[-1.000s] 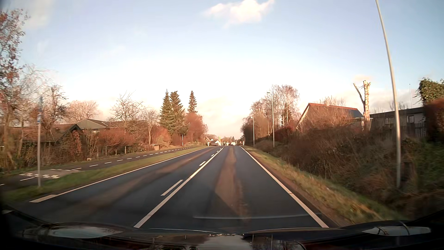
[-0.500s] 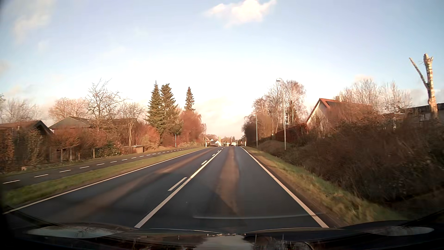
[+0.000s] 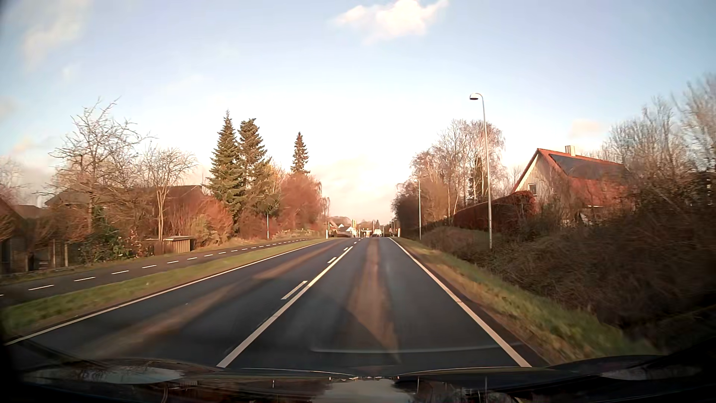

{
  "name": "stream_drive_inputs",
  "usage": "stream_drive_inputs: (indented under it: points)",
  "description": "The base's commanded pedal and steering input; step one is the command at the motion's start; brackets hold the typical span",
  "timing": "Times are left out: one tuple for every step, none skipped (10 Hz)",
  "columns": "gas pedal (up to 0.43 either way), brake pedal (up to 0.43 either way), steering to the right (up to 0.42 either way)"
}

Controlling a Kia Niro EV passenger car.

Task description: Follow the waypoints while adhering to traffic rules and regulations

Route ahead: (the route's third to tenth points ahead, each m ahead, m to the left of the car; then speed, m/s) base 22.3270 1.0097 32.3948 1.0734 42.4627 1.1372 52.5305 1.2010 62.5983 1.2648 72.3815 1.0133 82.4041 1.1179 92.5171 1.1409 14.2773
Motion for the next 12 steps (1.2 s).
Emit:
stream_drive_inputs:
  points:
    - [0.138,0.0,0.001]
    - [0.138,0.0,0.001]
    - [0.15,0.0,0.001]
    - [0.15,0.0,0.001]
    - [0.15,0.0,0.002]
    - [0.138,0.0,0.001]
    - [0.138,0.0,0.001]
    - [0.13,0.0,0.001]
    - [0.11,0.0,0.001]
    - [0.11,0.0,0.002]
    - [0.11,0.0,0.002]
    - [0.098,0.0,0.002]
